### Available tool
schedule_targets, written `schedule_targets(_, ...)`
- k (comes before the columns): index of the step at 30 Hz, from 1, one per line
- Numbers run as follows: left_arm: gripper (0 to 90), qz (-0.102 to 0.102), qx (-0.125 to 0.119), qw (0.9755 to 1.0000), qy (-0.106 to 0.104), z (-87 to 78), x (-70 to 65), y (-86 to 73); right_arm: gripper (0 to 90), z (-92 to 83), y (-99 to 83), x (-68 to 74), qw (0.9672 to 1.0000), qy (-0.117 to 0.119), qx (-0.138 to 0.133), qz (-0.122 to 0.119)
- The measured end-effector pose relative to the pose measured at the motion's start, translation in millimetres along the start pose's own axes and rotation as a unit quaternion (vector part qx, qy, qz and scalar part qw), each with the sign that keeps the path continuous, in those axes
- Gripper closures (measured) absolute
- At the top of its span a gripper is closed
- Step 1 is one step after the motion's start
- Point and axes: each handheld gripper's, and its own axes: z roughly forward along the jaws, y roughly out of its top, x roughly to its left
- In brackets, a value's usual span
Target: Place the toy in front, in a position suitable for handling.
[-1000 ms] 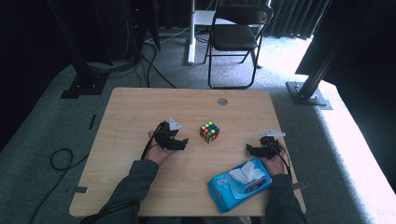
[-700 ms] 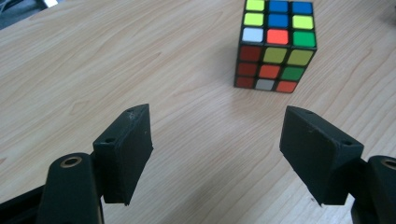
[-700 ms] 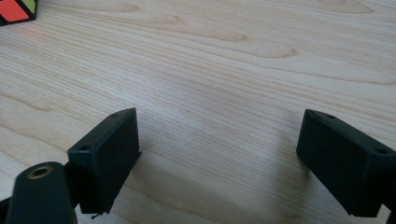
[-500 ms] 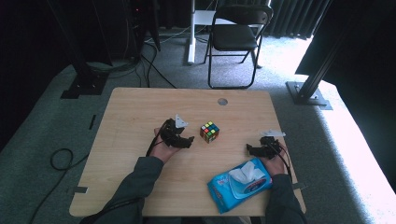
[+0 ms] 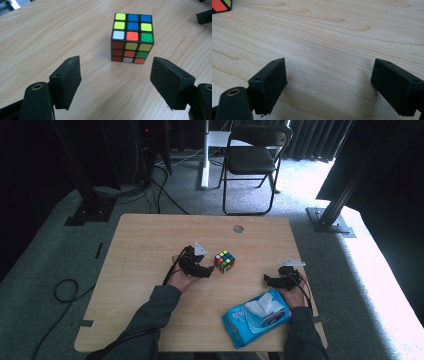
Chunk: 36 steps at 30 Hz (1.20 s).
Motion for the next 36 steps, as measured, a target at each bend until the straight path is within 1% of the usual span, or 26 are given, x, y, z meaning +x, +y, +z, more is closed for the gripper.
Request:
schedule_targets(5,25.0,0.004,0.000,1.0000,-0.002,3.9,-2.3,3.4,12.9,0.0,0.0,0.0,1.0000,0.000,0.000,0.000)
schedule_targets(9,25.0,0.002,-0.001,0.9999,-0.010,10.3,-3.2,6.8,12.9,0.0,0.0,0.0,1.0000,0.000,0.000,0.000)
schedule_targets(11,25.0,0.002,-0.001,0.9999,-0.010,10.3,-3.2,6.8,12.9,0.0,0.0,0.0,1.0000,0.000,0.000,0.000)
schedule_targets(12,25.0,0.005,0.003,0.9999,-0.011,15.2,-4.5,9.0,12.9,0.0,0.0,0.0,1.0000,0.000,0.000,0.000)
schedule_targets(15,25.0,0.007,0.003,0.9999,-0.012,19.0,-6.6,12.6,12.9,0.0,0.0,0.0,1.0000,0.000,0.000,0.000)
schedule_targets(17,25.0,0.005,0.001,0.9999,-0.013,21.1,-8.2,14.9,12.9,0.0,0.0,0.1,1.0000,0.000,0.000,0.000)
schedule_targets(20,22.5,0.006,0.007,0.9999,-0.007,25.3,-8.3,18.1,12.9,-0.1,0.0,0.1,1.0000,0.000,0.000,0.001)
schedule_targets(22,22.4,-0.001,0.003,0.9999,-0.011,27.8,-7.7,20.4,12.9,0.0,0.0,0.1,1.0000,0.000,0.000,0.001)
schedule_targets(29,22.3,-0.001,0.001,0.9998,-0.019,33.9,-8.2,25.4,12.9,-0.1,-0.1,0.2,1.0000,-0.001,0.000,0.000)
schedule_targets(33,22.3,0.003,-0.002,0.9995,-0.033,38.2,-7.8,28.5,12.9,-0.2,-0.2,0.2,1.0000,-0.001,0.000,0.000)
schedule_targets(35,22.3,0.004,-0.003,0.9994,-0.034,41.1,-8.8,30.3,12.9,-0.2,-0.3,0.3,1.0000,-0.001,0.000,-0.001)
schedule_targets(36,22.3,0.003,0.001,0.9994,-0.034,43.4,-9.3,31.2,12.9,-0.3,-0.3,0.3,1.0000,-0.001,0.000,-0.001)
